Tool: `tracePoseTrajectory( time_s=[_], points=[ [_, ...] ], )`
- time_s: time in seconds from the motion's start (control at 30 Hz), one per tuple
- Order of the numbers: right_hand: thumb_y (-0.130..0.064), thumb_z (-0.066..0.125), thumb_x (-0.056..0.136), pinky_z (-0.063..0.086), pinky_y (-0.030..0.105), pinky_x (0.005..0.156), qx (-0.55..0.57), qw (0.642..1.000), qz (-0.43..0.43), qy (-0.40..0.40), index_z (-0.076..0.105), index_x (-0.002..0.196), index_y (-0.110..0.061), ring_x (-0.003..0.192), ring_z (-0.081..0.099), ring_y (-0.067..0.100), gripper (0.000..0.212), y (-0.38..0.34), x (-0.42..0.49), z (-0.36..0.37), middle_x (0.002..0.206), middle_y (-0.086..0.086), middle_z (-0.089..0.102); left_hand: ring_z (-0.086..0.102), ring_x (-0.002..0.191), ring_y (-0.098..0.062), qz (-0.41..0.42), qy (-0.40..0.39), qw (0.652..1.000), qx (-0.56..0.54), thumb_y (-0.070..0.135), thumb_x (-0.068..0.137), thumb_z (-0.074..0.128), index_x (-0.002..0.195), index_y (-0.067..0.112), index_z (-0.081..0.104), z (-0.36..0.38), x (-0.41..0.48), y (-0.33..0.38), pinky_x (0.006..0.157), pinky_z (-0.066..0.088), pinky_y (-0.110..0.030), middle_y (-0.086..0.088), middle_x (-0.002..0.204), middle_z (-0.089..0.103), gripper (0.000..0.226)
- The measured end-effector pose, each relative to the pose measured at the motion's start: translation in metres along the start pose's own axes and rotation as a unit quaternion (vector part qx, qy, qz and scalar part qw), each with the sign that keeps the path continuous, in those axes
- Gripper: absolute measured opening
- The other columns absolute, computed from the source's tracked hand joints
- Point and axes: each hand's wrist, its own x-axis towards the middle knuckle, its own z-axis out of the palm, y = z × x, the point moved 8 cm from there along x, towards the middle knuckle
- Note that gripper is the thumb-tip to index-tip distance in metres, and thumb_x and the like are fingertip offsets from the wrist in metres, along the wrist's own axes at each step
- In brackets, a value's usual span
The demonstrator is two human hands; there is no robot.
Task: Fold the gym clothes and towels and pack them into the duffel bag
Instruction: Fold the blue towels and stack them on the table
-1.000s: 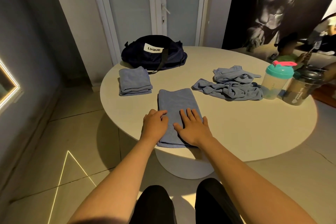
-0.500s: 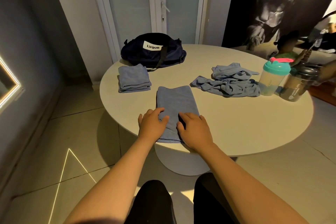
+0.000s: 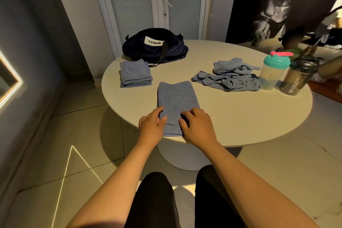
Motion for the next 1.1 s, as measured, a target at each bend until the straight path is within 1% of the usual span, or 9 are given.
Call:
tracePoseTrajectory(
  time_s=[0.13,0.27,0.4,0.57,0.67,0.77,0.87,0.97,1.1],
  points=[
    [-0.039,0.041,0.101,0.040,0.040,0.088,-0.011,0.999,0.030,-0.015,0.066,0.118,-0.022,0.100,0.054,0.027,0.035,0.000,-0.001,-0.001,0.107,0.004,0.059,0.048,0.077,-0.012,-0.016,0.006,0.998,-0.059,0.029,0.102,0.057,0.134,0.024,0.057,-0.008,-0.010,-0.002,0.099,0.045,-0.049,0.005,0.071,0.052,0.033],
    [-0.036,0.034,0.104,0.032,0.052,0.107,-0.038,0.998,0.052,-0.024,0.062,0.122,-0.023,0.109,0.054,0.027,0.036,-0.001,-0.007,0.000,0.115,0.003,0.057,0.049,0.063,-0.007,-0.025,0.020,0.995,-0.096,0.023,0.100,0.060,0.126,0.027,0.061,-0.013,-0.018,-0.005,0.104,0.044,-0.054,0.008,0.066,0.051,0.026],
    [-0.034,0.037,0.105,0.020,0.055,0.115,-0.002,0.999,0.031,-0.015,0.060,0.127,-0.024,0.114,0.054,0.025,0.033,-0.007,-0.011,-0.004,0.119,0.002,0.059,0.053,0.081,-0.016,-0.019,0.019,0.997,-0.078,0.016,0.100,0.057,0.125,0.024,0.063,-0.013,-0.019,-0.001,0.094,0.050,-0.047,0.002,0.076,0.055,0.027],
    [-0.036,0.040,0.104,0.019,0.048,0.115,0.028,0.997,-0.054,-0.055,0.062,0.131,-0.027,0.126,0.050,0.017,0.036,-0.018,-0.013,-0.002,0.130,-0.005,0.061,0.038,0.121,-0.022,-0.029,-0.006,1.000,-0.003,0.008,0.102,0.044,0.132,0.021,0.064,-0.006,-0.014,0.001,0.100,0.027,-0.019,0.002,0.120,0.047,0.038],
    [-0.036,0.044,0.103,0.027,0.042,0.110,0.048,0.996,-0.047,-0.058,0.062,0.131,-0.024,0.129,0.049,0.019,0.035,-0.017,-0.014,-0.004,0.134,-0.004,0.061,0.031,0.132,-0.024,-0.039,-0.051,0.998,0.021,0.021,0.106,0.042,0.143,0.020,0.054,0.000,-0.014,0.001,0.106,0.021,-0.020,-0.002,0.137,0.046,0.039],
    [-0.039,0.051,0.098,0.040,0.038,0.093,0.048,0.998,-0.039,-0.029,0.067,0.122,-0.023,0.115,0.053,0.024,0.033,-0.012,-0.016,-0.008,0.122,0.002,0.061,0.015,0.141,-0.019,-0.020,-0.116,0.990,0.077,0.046,0.104,0.045,0.156,0.024,0.031,0.006,-0.022,-0.004,0.117,0.012,-0.029,0.007,0.158,0.025,0.059],
    [-0.044,0.052,0.096,0.037,0.035,0.080,0.023,1.000,-0.016,-0.006,0.067,0.116,-0.024,0.098,0.047,0.024,0.032,-0.008,-0.021,-0.010,0.104,0.004,0.053,0.012,0.133,-0.005,0.052,-0.130,0.987,0.077,0.051,0.100,0.051,0.158,0.033,0.023,0.005,-0.033,-0.003,0.114,0.007,-0.024,0.027,0.159,0.010,0.067],
    [-0.047,0.046,0.098,0.036,0.037,0.082,0.006,0.999,-0.014,-0.042,0.064,0.123,-0.027,0.103,0.046,0.025,0.036,-0.008,-0.024,-0.008,0.106,0.003,0.055,0.019,0.129,-0.004,0.098,-0.130,0.986,0.044,0.045,0.096,0.062,0.150,0.042,0.039,0.002,-0.039,-0.008,0.116,0.012,-0.023,0.029,0.155,0.025,0.058],
    [-0.047,0.048,0.099,0.034,0.035,0.083,0.034,0.998,-0.019,-0.048,0.064,0.124,-0.029,0.104,0.046,0.023,0.035,-0.006,-0.030,-0.012,0.106,0.000,0.056,0.026,0.125,-0.008,0.134,-0.122,0.982,0.058,0.033,0.090,0.073,0.140,0.039,0.055,0.000,-0.038,-0.008,0.105,0.011,-0.009,0.026,0.148,0.039,0.053]
  ],
)
